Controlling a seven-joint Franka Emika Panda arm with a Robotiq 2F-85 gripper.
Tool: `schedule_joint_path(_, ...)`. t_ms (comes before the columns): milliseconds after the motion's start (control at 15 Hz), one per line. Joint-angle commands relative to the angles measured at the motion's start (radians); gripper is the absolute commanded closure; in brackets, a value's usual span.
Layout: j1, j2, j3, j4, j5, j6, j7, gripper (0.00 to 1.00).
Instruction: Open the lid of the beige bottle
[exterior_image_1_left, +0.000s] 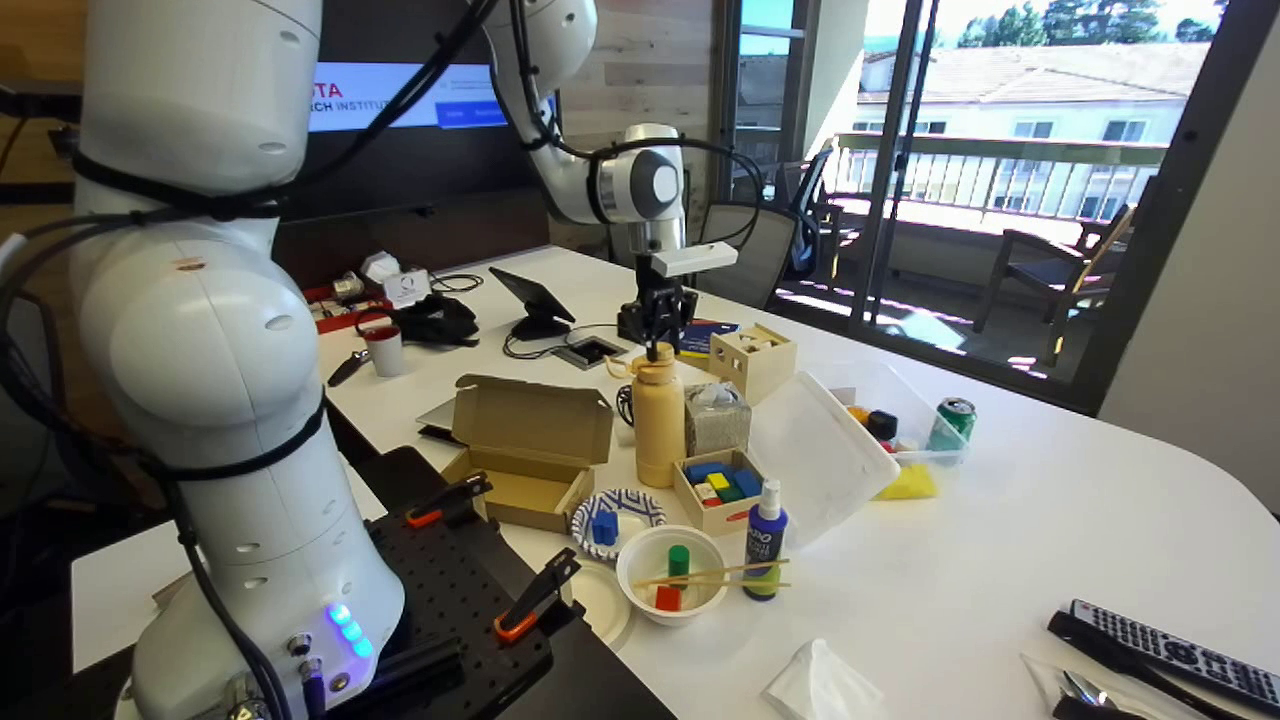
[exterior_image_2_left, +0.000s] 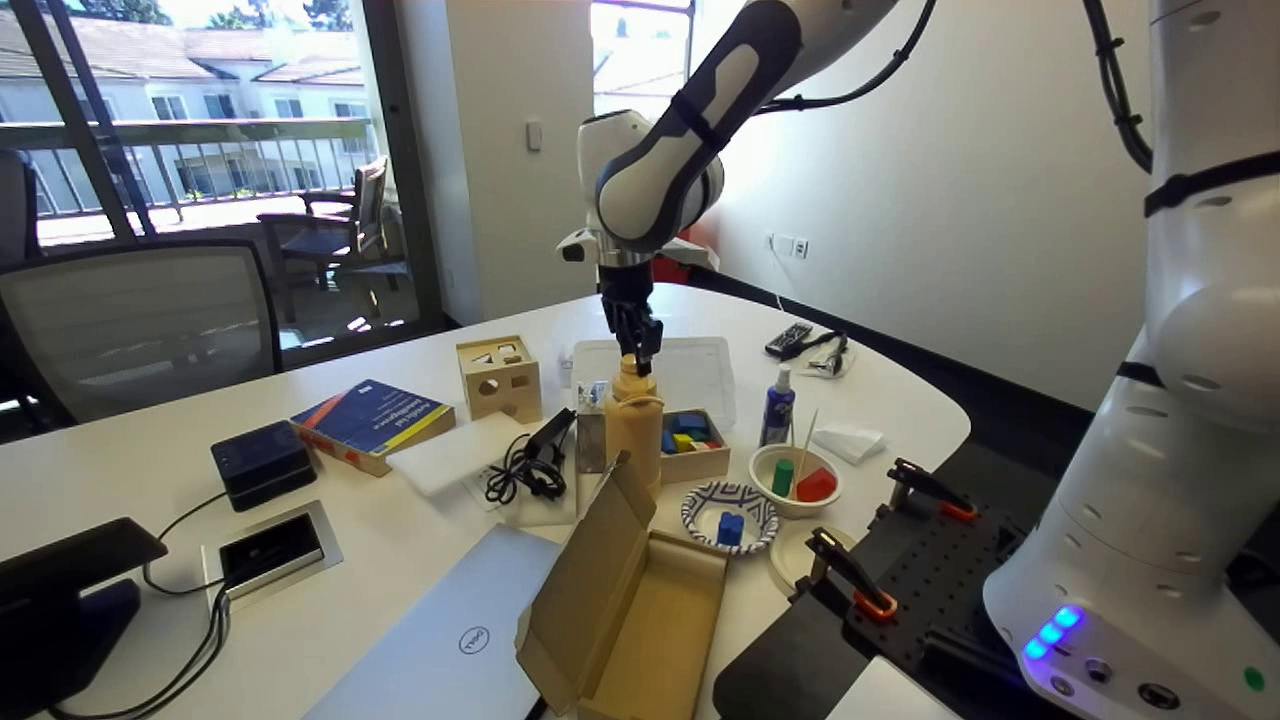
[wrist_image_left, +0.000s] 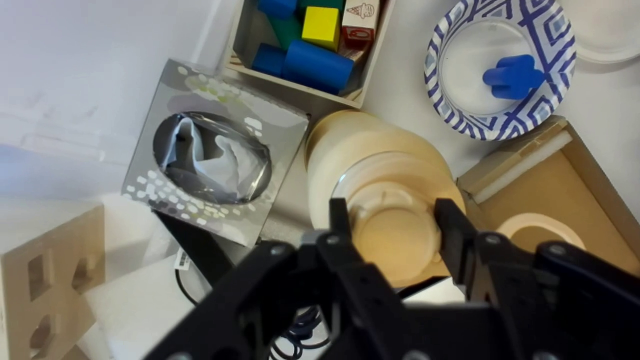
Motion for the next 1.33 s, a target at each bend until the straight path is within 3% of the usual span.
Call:
schedule_joint_path(0, 0.009, -0.074, -0.009, -0.094, -0.024, 0.065, 0.039, 0.79)
schedule_joint_path(1267, 0.004, -0.140, -0.022, -0.191, -0.014, 0.211, 0.141, 0.79)
